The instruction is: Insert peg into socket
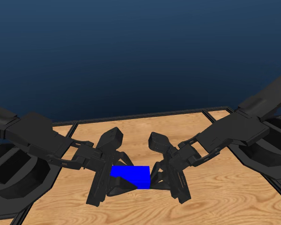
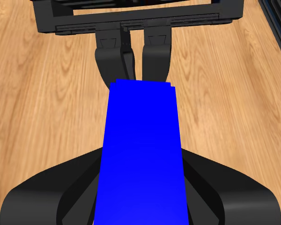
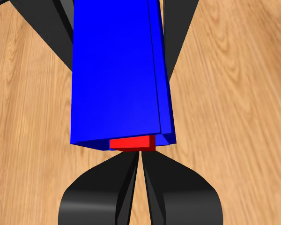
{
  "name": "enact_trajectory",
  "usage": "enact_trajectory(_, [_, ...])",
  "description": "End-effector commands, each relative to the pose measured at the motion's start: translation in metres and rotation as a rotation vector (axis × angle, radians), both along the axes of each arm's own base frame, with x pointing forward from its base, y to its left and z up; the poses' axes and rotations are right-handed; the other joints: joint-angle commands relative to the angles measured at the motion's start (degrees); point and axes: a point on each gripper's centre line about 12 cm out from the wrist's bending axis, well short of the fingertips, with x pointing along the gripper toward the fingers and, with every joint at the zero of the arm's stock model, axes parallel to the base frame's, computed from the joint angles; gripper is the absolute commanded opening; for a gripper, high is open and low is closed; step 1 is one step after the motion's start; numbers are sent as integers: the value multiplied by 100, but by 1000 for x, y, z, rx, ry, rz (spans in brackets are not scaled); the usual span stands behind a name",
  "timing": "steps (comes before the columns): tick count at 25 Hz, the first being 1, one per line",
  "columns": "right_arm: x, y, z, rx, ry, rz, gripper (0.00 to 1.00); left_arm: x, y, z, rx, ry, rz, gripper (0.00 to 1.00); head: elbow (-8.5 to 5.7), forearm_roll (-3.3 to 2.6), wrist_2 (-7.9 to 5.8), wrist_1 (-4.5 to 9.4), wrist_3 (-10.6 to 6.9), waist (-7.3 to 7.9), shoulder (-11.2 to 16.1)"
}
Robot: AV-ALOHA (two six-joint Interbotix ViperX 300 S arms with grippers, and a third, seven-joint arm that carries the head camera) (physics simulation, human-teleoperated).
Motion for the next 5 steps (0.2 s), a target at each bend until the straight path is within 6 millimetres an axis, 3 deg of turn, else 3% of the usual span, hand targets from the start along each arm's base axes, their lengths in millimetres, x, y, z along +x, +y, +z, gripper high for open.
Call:
enact_trajectory(1, [-7,-9,11,37,-45,-44,0,5,2,26,-28,-127,18,0,-45,7,-1,-97,-59,41,-113])
enact_trajectory(5, [-31,-11,13,67,-117,-57,0,1,1,30,-56,-191,35,0,-49,1,-63,-128,-41,64,-153])
